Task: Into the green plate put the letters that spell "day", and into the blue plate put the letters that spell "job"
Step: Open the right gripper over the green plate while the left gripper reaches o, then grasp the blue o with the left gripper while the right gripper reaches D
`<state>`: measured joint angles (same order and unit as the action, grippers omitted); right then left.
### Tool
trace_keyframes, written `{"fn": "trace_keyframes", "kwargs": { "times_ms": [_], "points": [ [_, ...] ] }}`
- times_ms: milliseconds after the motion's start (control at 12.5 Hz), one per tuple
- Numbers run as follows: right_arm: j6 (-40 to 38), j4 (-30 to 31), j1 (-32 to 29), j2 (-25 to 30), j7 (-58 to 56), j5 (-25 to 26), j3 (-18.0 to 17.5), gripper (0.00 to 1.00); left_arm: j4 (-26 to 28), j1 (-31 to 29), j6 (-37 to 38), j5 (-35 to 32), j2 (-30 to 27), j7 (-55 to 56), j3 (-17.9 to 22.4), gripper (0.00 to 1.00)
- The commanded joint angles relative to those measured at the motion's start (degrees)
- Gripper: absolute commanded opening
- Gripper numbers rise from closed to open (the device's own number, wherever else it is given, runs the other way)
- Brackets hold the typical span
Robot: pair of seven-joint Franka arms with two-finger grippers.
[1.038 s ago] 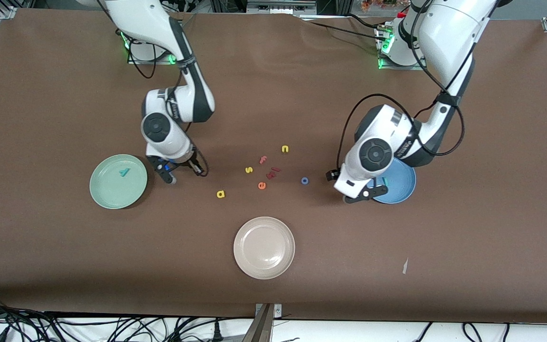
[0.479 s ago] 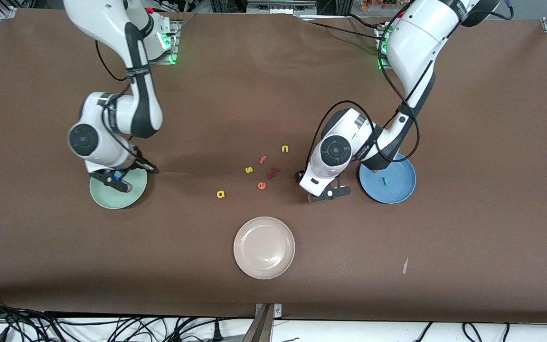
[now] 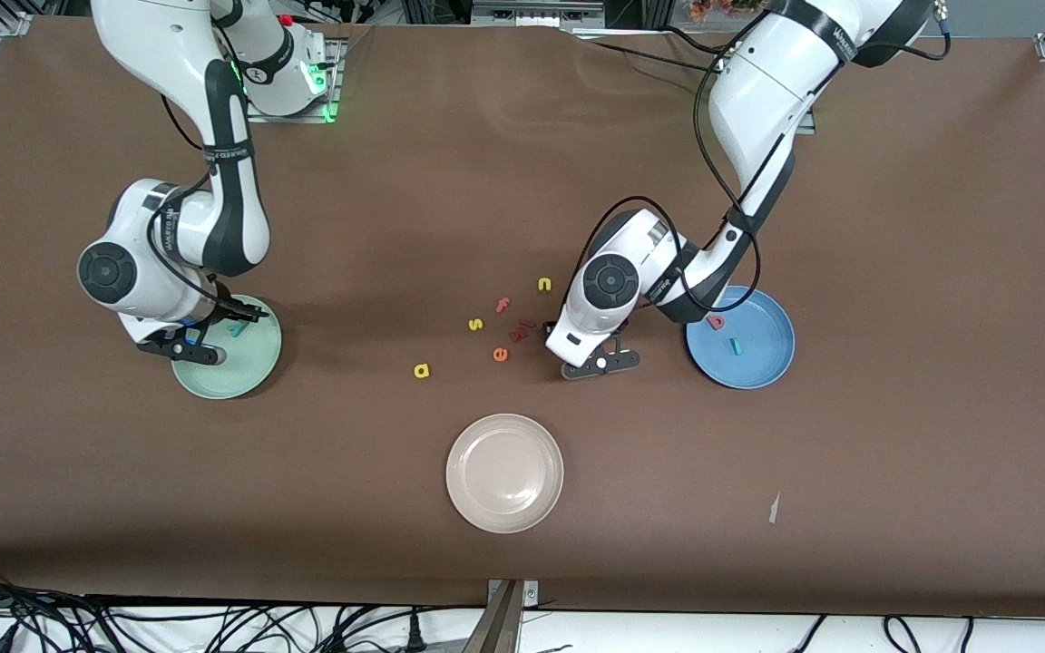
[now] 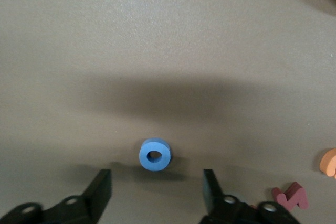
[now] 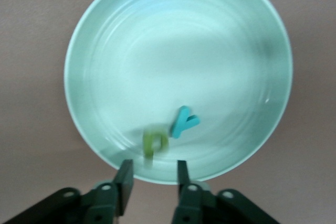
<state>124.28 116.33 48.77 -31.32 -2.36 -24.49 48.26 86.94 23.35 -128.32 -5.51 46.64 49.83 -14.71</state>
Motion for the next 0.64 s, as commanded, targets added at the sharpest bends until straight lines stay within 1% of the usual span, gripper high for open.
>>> {"fn": "trace_keyframes", "kwargs": {
  "times_ms": [0,80,240,399,559],
  "points": [
    [-0.70,-1.81,-0.35,-0.14,0.84,-1.08,-0.79,1.00,-1.69,0.65,0.26,-0.03,0.64,0.36,0.82,0.67],
    [-0.79,-2.59,-0.08,-0.14,3.39,-1.08,-2.10,1.00,-1.69,0.65,0.17,-0.81,0.64,0.36,0.91,0.67],
    [-0.70,-4.61,0.18,-0.06,11.72,-1.08,-6.14,1.00,-1.60,0.74,0.17,-2.92,0.82,0.44,1.00,0.66],
    [-0.70,-8.12,0.01,-0.23,22.26,-1.08,-10.53,1.00,-1.51,0.74,0.17,-3.28,1.25,0.53,1.00,0.65],
    [-0.70,-11.73,-0.25,-1.81,27.65,-1.08,-13.62,1.00,-1.42,0.65,-0.79,-3.28,1.61,0.53,1.00,0.65]
  ]
}}
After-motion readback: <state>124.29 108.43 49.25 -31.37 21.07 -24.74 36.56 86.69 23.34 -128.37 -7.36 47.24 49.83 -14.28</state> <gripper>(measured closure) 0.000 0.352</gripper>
